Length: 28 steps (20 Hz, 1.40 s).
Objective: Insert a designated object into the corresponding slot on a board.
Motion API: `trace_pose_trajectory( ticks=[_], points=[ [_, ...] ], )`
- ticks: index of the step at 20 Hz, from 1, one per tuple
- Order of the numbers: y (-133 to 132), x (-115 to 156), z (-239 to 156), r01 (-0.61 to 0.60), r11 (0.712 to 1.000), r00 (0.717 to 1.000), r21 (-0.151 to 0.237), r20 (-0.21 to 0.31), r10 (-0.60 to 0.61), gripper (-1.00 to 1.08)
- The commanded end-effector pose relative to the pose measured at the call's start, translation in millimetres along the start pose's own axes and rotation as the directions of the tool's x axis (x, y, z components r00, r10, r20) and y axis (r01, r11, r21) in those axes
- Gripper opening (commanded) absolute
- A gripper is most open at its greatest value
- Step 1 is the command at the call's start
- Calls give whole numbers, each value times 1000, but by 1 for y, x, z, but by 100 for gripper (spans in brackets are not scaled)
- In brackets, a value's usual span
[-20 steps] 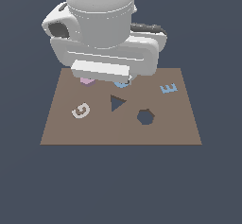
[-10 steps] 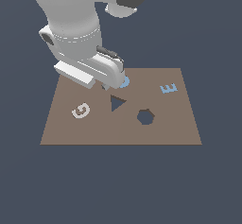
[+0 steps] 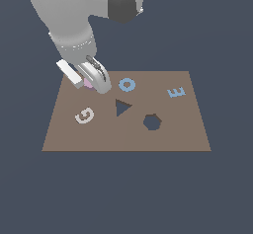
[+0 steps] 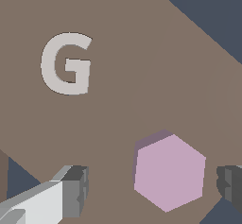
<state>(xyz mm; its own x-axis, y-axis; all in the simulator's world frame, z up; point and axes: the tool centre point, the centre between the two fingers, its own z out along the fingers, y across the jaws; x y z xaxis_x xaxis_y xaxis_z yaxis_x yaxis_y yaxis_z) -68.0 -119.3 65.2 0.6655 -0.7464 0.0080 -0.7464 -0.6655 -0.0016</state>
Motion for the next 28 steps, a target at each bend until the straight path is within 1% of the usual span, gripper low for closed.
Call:
trace_pose_trajectory(
  ticks=[1, 7, 11, 20, 21, 28],
  points=[
    [9, -3, 7, -51, 999, 999, -2, 3, 51, 100],
    [18, -7, 15, -106, 994, 994, -3, 7, 106, 100],
    [17, -7, 16, -101, 995, 995, -4, 7, 101, 100],
    [18, -8, 35, -107, 994, 994, -3, 8, 107, 100],
    [18, -8, 35, -107, 994, 994, -3, 8, 107, -100],
    [18, -8, 35, -107, 994, 994, -3, 8, 107, -100]
  ],
)
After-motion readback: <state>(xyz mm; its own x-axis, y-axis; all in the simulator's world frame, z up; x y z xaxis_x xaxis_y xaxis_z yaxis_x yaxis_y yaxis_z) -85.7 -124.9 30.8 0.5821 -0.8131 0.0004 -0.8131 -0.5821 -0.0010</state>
